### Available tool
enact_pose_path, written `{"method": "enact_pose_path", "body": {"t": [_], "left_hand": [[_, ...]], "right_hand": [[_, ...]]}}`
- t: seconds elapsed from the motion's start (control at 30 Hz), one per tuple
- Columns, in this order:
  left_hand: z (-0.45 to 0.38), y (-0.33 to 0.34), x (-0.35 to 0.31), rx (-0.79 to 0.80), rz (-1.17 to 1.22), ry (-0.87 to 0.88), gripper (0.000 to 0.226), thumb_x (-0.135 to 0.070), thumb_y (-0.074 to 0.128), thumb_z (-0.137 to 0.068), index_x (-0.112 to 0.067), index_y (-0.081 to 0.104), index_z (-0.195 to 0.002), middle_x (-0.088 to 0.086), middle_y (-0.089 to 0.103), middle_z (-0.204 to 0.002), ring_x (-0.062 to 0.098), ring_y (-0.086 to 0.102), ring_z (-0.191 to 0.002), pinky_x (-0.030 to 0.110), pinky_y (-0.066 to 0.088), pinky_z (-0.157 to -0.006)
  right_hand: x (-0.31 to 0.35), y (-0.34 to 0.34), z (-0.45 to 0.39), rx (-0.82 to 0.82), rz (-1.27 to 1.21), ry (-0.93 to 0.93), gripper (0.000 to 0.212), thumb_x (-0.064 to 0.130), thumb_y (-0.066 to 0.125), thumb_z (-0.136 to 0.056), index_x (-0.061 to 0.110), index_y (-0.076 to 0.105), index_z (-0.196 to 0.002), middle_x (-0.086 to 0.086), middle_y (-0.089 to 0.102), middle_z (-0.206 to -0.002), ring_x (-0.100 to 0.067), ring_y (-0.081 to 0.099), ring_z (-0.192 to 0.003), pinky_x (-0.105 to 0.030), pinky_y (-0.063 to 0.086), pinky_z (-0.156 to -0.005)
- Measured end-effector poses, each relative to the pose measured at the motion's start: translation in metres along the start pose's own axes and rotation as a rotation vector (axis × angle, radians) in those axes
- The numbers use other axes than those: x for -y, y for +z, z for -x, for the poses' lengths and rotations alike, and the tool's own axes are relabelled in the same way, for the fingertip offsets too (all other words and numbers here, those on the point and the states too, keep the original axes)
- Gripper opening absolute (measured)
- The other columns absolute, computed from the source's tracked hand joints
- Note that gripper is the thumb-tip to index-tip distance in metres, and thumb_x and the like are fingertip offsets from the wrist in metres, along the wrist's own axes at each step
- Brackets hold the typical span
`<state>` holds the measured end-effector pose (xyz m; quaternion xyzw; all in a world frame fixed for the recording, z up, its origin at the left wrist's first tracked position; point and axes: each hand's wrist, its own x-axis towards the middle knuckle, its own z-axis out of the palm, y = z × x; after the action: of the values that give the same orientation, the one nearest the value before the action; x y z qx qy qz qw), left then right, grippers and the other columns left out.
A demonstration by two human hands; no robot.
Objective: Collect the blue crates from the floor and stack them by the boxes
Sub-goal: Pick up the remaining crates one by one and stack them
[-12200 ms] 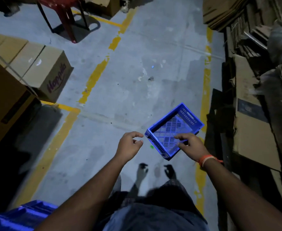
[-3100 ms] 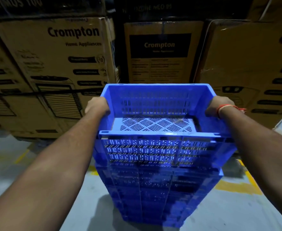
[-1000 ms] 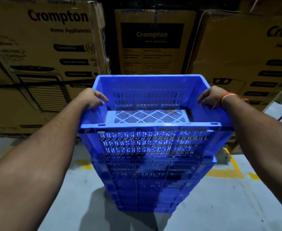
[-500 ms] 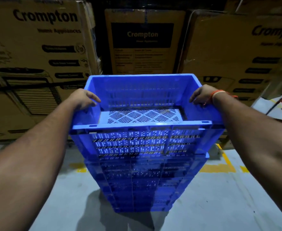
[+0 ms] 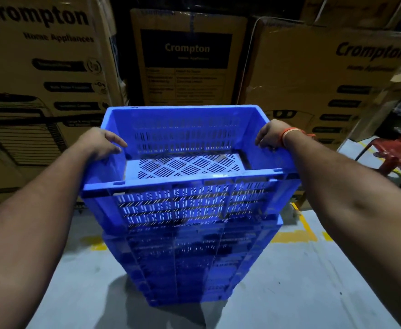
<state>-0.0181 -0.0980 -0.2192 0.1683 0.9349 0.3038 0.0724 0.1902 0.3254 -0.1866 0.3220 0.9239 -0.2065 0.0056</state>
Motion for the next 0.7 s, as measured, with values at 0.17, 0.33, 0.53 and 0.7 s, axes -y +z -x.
{"method": "enact_pose_path", "body": {"t": [0.17,0.33,0.53,0.7], "left_hand": [[0.001,-0.004,0.000,0.009,-0.034,0.000,0.018,-0.010,0.074,-0.084,-0.024,0.078,-0.093,0.013,0.068,-0.074,0.022,0.054,-0.054,0.026,0.045,-0.055],[-0.002,-0.004,-0.002,0.016,-0.050,0.010,0.017,-0.011,0.075,-0.084,-0.025,0.079,-0.094,0.017,0.071,-0.079,0.024,0.055,-0.055,0.028,0.046,-0.060],[-0.004,-0.006,0.001,0.034,-0.027,0.017,0.018,-0.009,0.075,-0.084,-0.020,0.079,-0.098,0.022,0.072,-0.092,0.024,0.054,-0.061,0.031,0.047,-0.069],[-0.003,-0.006,-0.001,0.056,-0.029,0.044,0.022,-0.005,0.074,-0.085,-0.017,0.078,-0.103,0.028,0.072,-0.098,0.028,0.053,-0.064,0.031,0.045,-0.066]], "right_hand": [[-0.001,0.003,-0.003,0.000,0.003,0.005,0.017,0.005,0.074,-0.073,0.022,0.076,-0.072,0.007,0.063,-0.042,-0.012,0.058,-0.045,-0.019,0.047,-0.050],[-0.001,0.003,0.001,0.027,-0.012,0.019,0.018,0.002,0.073,-0.074,0.019,0.077,-0.074,0.011,0.062,-0.041,-0.013,0.058,-0.048,-0.018,0.045,-0.046],[0.002,0.001,0.012,0.028,-0.002,0.015,0.017,0.001,0.072,-0.074,0.017,0.077,-0.078,0.013,0.060,-0.039,-0.005,0.055,-0.036,-0.015,0.042,-0.038],[-0.001,-0.002,0.024,0.053,-0.017,0.021,0.018,-0.001,0.071,-0.075,0.016,0.075,-0.078,0.014,0.060,-0.039,0.001,0.052,-0.031,-0.014,0.044,-0.035]]}}
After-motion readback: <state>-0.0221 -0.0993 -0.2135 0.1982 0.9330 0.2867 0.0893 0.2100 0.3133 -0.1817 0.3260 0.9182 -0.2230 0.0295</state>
